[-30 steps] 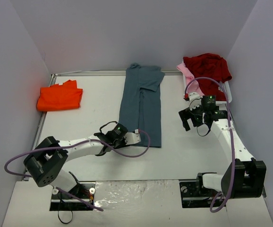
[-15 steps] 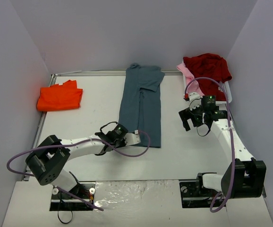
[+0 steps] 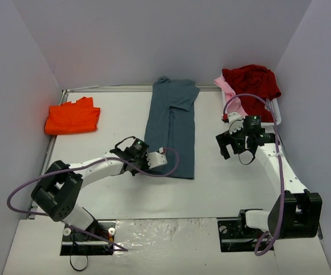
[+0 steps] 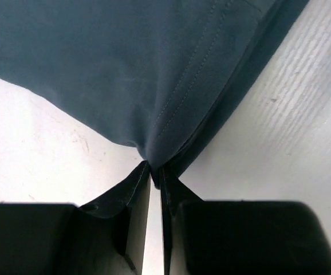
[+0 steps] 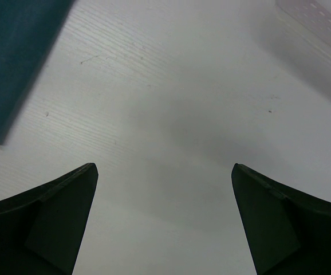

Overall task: Fold and stack the t-shirts
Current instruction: Grab the bottom of the folded rectangular tshirt with both arms

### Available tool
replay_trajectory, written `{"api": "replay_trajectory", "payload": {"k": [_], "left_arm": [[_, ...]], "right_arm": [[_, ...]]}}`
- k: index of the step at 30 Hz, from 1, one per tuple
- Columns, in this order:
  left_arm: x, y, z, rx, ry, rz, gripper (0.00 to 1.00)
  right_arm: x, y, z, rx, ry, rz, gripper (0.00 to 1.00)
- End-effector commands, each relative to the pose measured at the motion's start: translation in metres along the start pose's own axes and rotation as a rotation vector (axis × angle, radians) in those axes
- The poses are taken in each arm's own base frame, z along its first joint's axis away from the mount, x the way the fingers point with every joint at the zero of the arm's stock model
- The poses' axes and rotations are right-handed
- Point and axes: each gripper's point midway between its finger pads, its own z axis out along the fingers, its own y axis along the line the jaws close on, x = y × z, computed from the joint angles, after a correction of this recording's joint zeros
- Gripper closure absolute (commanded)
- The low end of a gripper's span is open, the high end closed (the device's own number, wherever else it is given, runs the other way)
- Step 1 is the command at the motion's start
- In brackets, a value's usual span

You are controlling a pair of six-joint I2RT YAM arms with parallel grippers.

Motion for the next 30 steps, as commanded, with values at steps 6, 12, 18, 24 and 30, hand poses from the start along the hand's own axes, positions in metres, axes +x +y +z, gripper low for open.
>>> {"api": "replay_trajectory", "payload": {"k": [6, 12, 18, 24, 30], "left_arm": [[-0.01, 0.012, -0.011, 0.157, -0.044, -0.025, 0.9], [-0.012, 0.006, -0.009, 0.227, -0.048, -0.042, 0.91], [-0.014, 0.007, -0.007, 0.27, -0.042, -0.083, 0.92], [-0.013, 0.006, -0.003, 0.342, -0.057, -0.159, 0.95], [-0.016, 0.004, 0.0, 0.422, -0.091, -0.243, 0.98]], "right_arm": [[-0.031, 0.024, -0.021, -0.125, -0.053, -0.152, 0.0], [-0.037, 0.068, -0.02, -0.271, -0.059, -0.327, 0.0], [-0.019, 0.112, 0.007, -0.411, 0.041, -0.48, 0.05], [-0.005, 0.137, 0.026, -0.488, 0.065, -0.587, 0.09], [0.003, 0.148, 0.037, -0.455, 0.048, -0.688, 0.09]]}}
